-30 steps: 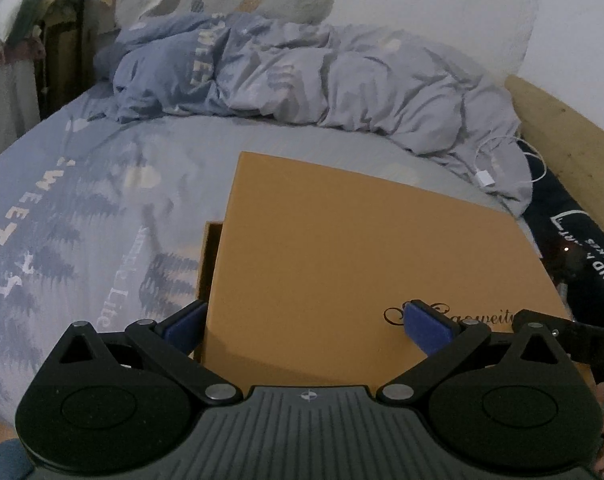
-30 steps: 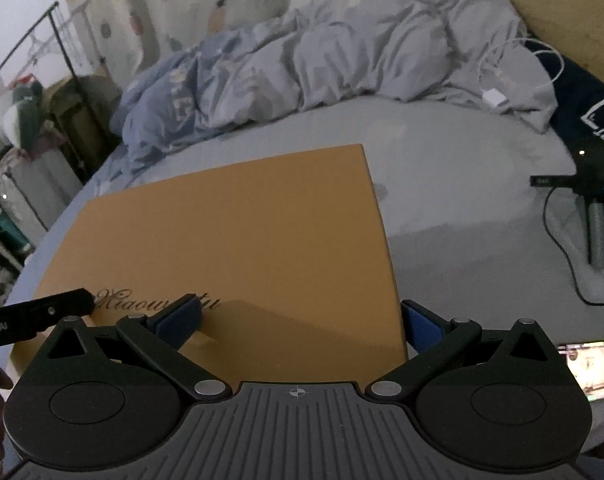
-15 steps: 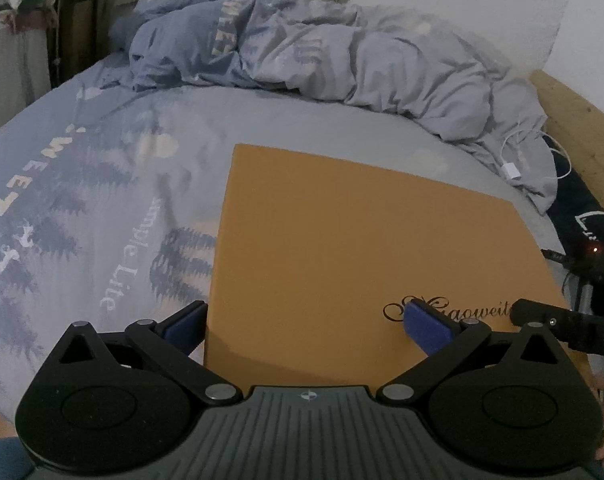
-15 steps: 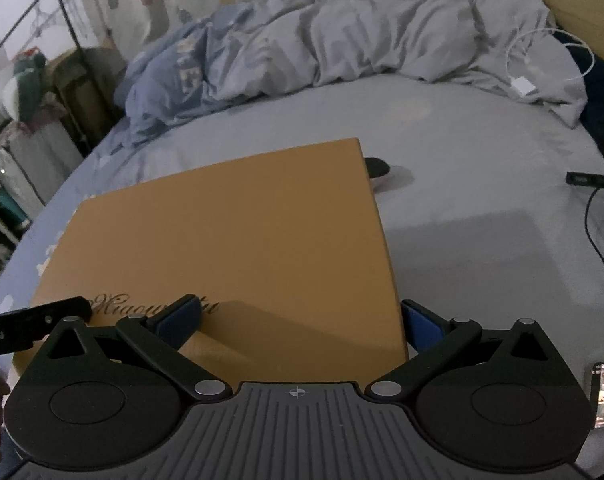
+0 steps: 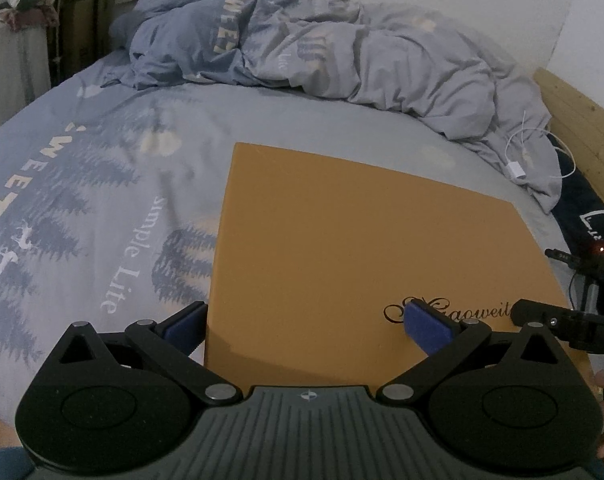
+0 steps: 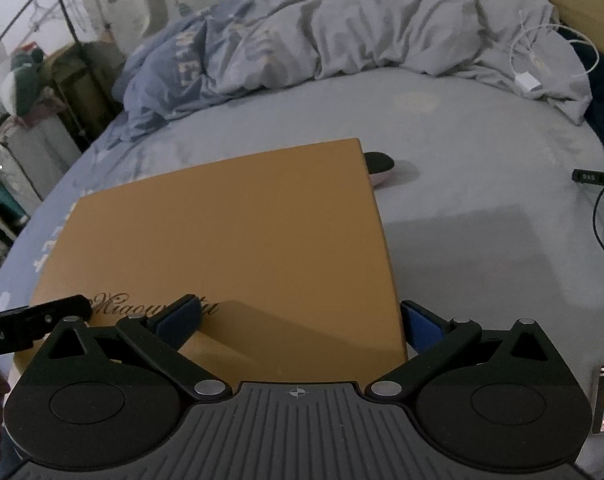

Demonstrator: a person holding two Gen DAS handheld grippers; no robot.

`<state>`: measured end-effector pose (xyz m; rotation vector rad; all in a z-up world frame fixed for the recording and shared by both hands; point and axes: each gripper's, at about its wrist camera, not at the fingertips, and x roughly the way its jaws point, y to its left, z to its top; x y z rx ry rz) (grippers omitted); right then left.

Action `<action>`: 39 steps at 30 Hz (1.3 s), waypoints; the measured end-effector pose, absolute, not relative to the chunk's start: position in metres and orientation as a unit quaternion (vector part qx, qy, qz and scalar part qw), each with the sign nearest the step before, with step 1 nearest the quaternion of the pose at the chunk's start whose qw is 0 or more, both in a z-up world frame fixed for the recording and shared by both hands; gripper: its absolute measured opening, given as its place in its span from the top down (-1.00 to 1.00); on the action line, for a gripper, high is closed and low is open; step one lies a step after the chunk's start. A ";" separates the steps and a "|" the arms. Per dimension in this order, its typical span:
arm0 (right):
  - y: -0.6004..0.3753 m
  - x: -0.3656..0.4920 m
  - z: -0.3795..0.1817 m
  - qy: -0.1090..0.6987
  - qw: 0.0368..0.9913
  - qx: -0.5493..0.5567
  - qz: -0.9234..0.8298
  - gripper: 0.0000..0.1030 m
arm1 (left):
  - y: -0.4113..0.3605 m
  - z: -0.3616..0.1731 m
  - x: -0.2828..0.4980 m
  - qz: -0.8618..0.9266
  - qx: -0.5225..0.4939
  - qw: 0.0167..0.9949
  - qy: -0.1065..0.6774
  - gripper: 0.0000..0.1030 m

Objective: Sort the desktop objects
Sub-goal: 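Lower the orange lid onto the cardboard box opening with both grippers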

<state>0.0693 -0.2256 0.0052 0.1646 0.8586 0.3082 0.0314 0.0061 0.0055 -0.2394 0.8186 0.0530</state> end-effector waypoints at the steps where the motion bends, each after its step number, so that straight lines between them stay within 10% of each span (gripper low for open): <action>1: -0.225 0.069 0.005 0.413 0.895 0.079 0.148 -1.00 | 0.007 0.005 0.032 0.025 -0.117 0.910 0.398 -1.00; 39: -0.242 0.082 -0.010 0.412 0.886 0.124 0.172 -1.00 | 0.016 -0.003 0.043 0.015 -0.121 0.917 0.381 -1.00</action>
